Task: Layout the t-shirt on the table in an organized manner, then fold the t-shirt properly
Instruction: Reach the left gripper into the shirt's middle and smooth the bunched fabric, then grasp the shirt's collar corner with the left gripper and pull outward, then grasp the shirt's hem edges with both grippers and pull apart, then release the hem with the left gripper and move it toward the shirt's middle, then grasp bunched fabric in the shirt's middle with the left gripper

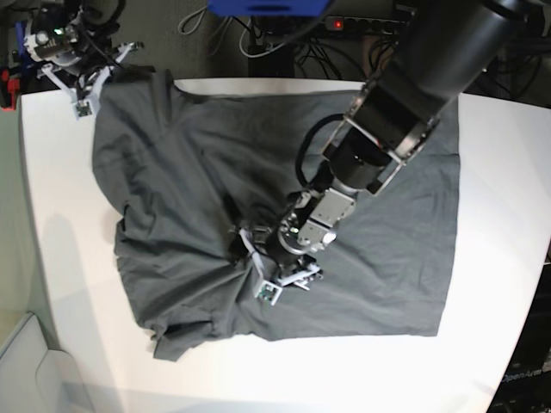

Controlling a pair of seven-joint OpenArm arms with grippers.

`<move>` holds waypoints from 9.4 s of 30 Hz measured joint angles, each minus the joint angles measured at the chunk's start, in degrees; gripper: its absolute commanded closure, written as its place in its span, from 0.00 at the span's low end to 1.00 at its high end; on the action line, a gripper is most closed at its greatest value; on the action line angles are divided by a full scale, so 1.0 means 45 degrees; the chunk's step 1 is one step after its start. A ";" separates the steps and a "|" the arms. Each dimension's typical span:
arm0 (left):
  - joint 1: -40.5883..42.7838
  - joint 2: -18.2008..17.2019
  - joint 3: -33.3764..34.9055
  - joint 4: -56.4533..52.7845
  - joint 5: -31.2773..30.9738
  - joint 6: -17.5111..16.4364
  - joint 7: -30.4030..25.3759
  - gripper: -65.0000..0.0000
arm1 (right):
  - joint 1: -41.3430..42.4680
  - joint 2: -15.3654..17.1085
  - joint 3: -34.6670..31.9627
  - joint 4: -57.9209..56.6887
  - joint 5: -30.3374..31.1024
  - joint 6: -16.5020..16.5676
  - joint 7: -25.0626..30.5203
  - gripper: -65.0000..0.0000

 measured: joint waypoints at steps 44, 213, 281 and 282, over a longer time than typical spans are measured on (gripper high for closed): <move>1.1434 -0.6907 -0.6863 2.0691 0.0267 0.0131 1.3090 0.20 | 0.2565 0.0223 -0.0355 0.0452 0.0029 0.0005 -0.0554 1.00; -0.0384 -0.4959 -0.9704 0.4294 0.2671 0.0214 0.7868 1.00 | 0.6518 0.2948 -0.4809 -0.0991 0.0199 -0.0622 -0.1258 1.00; 0.0845 -0.0622 -0.2181 0.2905 -0.1996 -0.0335 0.4799 1.00 | 0.4415 0.1972 -0.1758 -0.4129 0.0763 -0.0617 0.0549 1.00; 0.0845 -0.0617 -0.2181 0.2905 -0.1996 -0.0330 0.4799 1.00 | 0.4347 0.1967 -0.1676 -0.4104 0.0767 -0.0617 0.0554 1.00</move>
